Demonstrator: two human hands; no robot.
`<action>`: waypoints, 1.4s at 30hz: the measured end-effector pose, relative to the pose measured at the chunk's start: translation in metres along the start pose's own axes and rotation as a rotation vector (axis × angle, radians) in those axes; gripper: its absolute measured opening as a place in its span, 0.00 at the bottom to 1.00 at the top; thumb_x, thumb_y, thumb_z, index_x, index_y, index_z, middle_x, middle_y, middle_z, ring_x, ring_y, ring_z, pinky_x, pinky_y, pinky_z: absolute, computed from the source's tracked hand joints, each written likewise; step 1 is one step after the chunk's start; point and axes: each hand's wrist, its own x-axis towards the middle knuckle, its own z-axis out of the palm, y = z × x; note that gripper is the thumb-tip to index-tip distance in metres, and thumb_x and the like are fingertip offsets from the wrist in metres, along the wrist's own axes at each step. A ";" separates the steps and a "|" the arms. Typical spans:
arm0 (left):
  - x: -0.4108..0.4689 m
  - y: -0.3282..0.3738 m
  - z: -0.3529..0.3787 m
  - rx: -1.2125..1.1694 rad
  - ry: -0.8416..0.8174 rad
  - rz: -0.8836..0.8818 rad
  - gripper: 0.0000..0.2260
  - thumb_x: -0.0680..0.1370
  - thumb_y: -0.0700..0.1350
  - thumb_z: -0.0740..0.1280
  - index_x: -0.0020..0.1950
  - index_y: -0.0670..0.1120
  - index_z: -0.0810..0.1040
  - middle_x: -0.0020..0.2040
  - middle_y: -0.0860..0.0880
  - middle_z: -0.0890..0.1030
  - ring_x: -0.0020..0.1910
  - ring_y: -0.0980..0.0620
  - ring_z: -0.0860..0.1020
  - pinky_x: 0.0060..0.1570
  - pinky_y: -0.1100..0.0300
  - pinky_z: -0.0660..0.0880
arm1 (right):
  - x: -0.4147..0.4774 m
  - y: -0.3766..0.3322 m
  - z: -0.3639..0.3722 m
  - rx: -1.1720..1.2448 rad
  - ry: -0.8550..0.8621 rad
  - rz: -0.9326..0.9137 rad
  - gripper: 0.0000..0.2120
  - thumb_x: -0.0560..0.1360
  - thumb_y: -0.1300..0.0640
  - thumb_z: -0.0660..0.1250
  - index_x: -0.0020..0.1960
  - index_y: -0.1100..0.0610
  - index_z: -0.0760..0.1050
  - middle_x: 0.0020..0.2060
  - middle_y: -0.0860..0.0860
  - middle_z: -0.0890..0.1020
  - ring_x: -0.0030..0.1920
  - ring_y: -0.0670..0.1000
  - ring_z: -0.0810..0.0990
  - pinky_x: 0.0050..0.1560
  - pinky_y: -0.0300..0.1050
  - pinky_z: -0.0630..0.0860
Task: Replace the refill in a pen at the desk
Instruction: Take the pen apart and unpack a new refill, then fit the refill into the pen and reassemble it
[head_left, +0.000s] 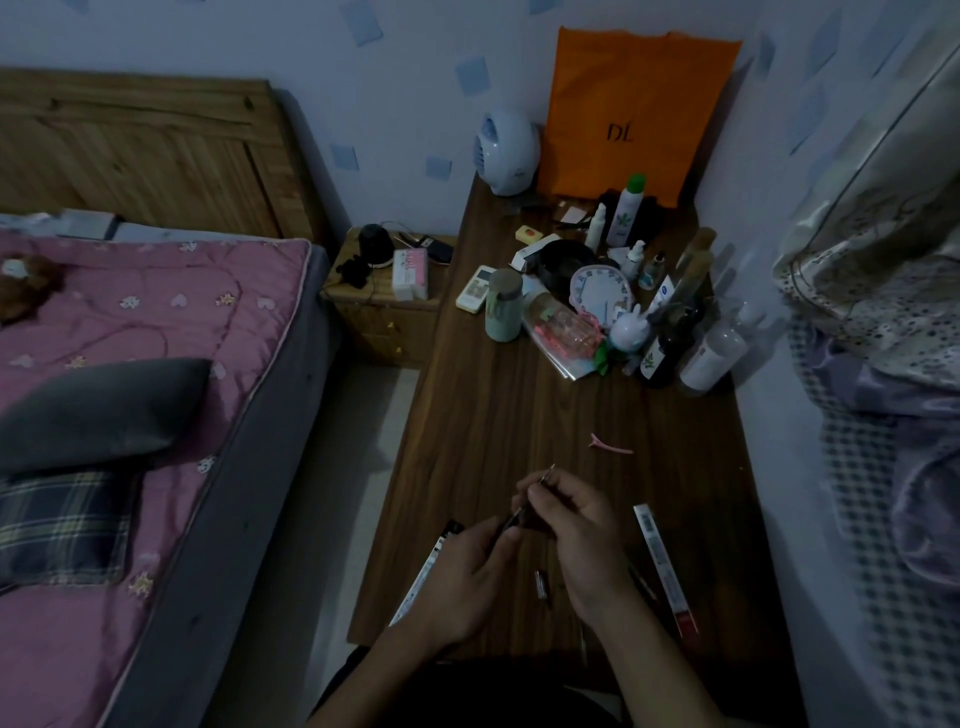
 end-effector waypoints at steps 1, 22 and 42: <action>0.000 -0.001 0.000 0.001 -0.001 -0.001 0.11 0.83 0.46 0.60 0.45 0.46 0.79 0.31 0.59 0.75 0.31 0.63 0.72 0.33 0.68 0.65 | 0.000 0.002 -0.001 -0.021 -0.004 0.013 0.10 0.78 0.63 0.66 0.44 0.53 0.84 0.40 0.53 0.85 0.46 0.52 0.84 0.50 0.47 0.81; 0.004 -0.067 0.014 0.138 -0.009 -0.098 0.15 0.82 0.48 0.60 0.35 0.58 0.71 0.30 0.66 0.77 0.34 0.70 0.75 0.34 0.73 0.66 | 0.019 0.090 -0.067 -0.552 0.130 0.254 0.08 0.77 0.55 0.69 0.46 0.41 0.78 0.47 0.39 0.79 0.48 0.38 0.76 0.41 0.36 0.71; 0.014 -0.134 0.042 0.205 -0.085 -0.196 0.15 0.82 0.55 0.57 0.53 0.48 0.80 0.40 0.54 0.82 0.38 0.65 0.79 0.38 0.64 0.74 | 0.024 0.174 -0.078 -1.339 -0.056 0.110 0.07 0.76 0.57 0.66 0.53 0.50 0.80 0.49 0.48 0.82 0.50 0.51 0.81 0.47 0.44 0.76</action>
